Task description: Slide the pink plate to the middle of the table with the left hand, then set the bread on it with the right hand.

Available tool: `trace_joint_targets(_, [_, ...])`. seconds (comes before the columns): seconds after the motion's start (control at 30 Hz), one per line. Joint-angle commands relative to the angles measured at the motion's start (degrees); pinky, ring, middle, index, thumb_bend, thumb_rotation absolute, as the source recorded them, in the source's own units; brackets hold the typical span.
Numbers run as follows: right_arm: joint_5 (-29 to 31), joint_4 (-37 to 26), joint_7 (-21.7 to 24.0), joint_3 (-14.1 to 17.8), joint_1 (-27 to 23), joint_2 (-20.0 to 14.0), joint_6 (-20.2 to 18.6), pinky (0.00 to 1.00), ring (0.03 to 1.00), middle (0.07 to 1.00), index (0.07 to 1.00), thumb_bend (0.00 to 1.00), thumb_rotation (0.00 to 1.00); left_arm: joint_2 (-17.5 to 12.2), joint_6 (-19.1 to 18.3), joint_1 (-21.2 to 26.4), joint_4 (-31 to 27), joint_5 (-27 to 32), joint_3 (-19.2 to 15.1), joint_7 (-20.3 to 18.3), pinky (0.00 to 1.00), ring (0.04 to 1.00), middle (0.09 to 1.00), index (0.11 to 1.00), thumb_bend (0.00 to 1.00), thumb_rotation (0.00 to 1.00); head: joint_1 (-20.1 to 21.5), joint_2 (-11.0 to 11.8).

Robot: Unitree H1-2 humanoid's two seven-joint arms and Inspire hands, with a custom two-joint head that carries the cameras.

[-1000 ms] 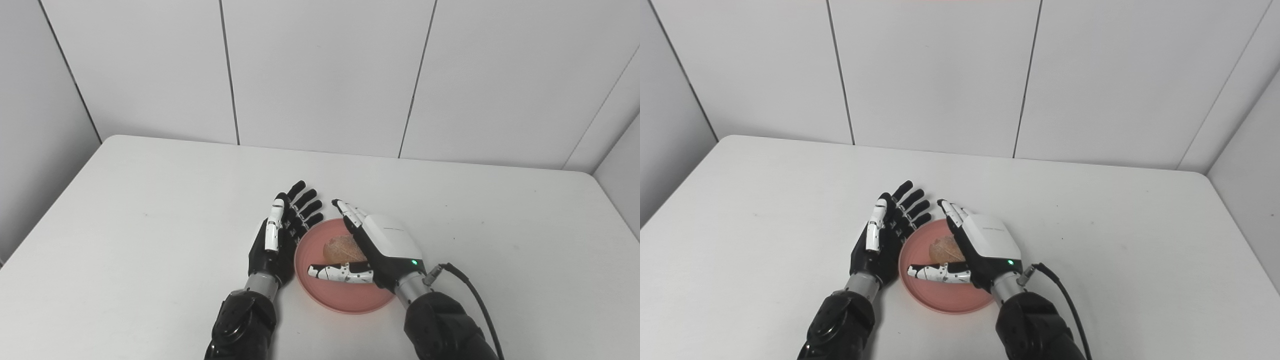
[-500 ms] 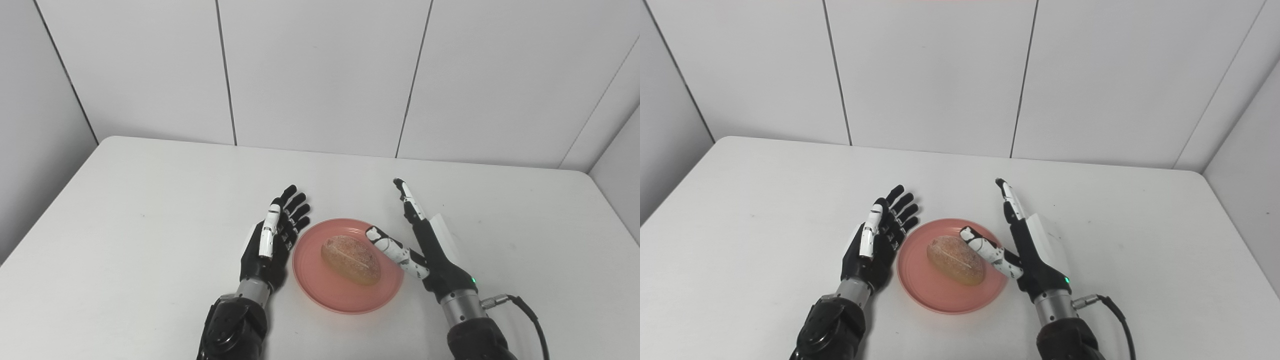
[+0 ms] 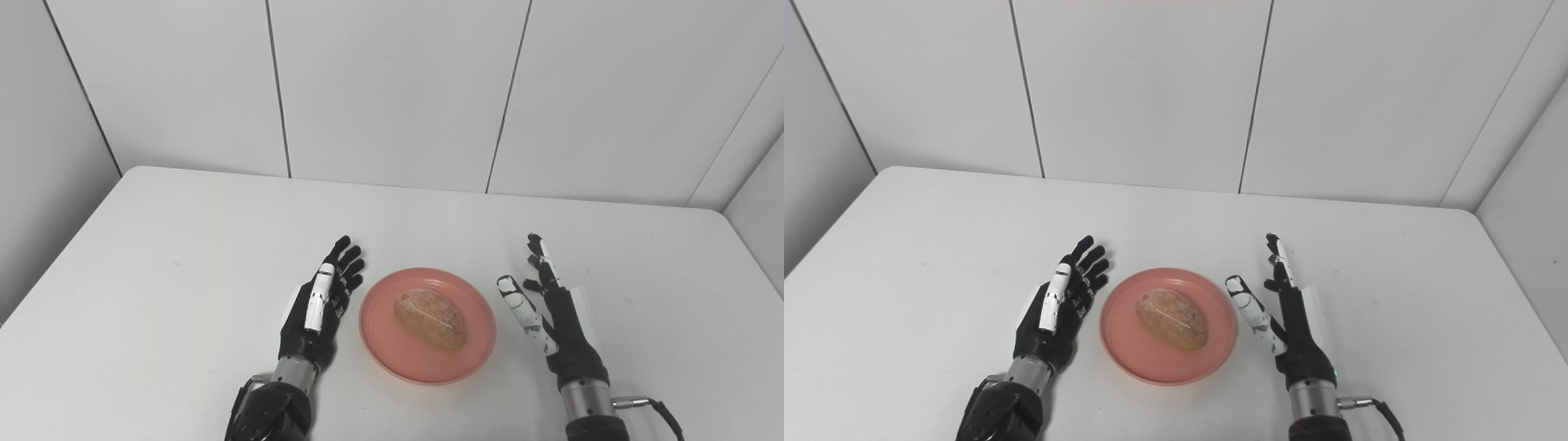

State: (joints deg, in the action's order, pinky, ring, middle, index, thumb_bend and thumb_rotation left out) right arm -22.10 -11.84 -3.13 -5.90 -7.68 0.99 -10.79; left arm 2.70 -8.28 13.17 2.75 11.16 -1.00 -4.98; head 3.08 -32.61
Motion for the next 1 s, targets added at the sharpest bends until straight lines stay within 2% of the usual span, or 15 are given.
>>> trace_joint_targets(0.0, [2.0,-0.6,-1.5,0.7,0.2,1.1,3.0,0.87,0.947,0.960,0.958,0.56,1.00,-0.4,-0.1,-1.6,0.1,-0.8,0.3,0.1,0.96,0.941,0.939,0.918,0.37,0.98,-0.2,0.0])
trace_joint_targets(0.13, [5.4,1.1,-1.7,1.5,1.2,2.4,4.5,0.91,0.952,0.964,0.959,0.52,1.00,-1.1,0.6,-2.4,0.1,-1.5,0.5,-0.1,0.97,0.948,0.945,0.921,0.38,0.96,-0.4,0.1])
trace_joint_targets(0.27, [8.9,3.9,-1.8,2.3,1.4,3.2,7.5,0.92,0.939,0.951,0.953,0.41,1.00,-1.7,1.1,-3.3,0.2,-2.1,0.7,-0.3,0.98,0.952,0.949,0.927,0.36,0.95,-0.4,0.2])
trace_joint_targets(0.3, [10.0,4.8,-1.9,2.5,1.4,3.4,8.7,0.90,0.923,0.937,0.938,0.34,1.00,-1.7,1.1,-3.4,0.3,-2.0,0.6,-0.2,0.98,0.949,0.947,0.926,0.36,0.93,-0.4,0.2])
trace_joint_targets(0.43, [11.8,7.8,-2.3,2.8,1.1,3.6,11.7,0.88,0.900,0.914,0.916,0.26,1.00,-2.0,1.8,-3.3,1.4,-1.9,0.4,-0.3,0.97,0.947,0.945,0.926,0.35,0.92,-0.1,0.4])
trace_joint_targets(0.63, [12.9,10.4,-3.1,2.9,0.9,3.8,14.0,0.86,0.883,0.899,0.900,0.22,1.00,-2.6,3.7,-2.8,3.4,-2.2,0.6,-0.8,0.97,0.945,0.944,0.927,0.35,0.93,0.2,0.5])
trace_joint_targets(0.97, [14.8,12.1,-3.5,3.6,0.7,3.5,15.0,0.88,0.897,0.908,0.910,0.22,1.00,-2.3,5.6,-2.1,5.8,-3.1,0.4,-0.4,0.94,0.922,0.927,0.911,0.34,0.94,0.1,0.9])
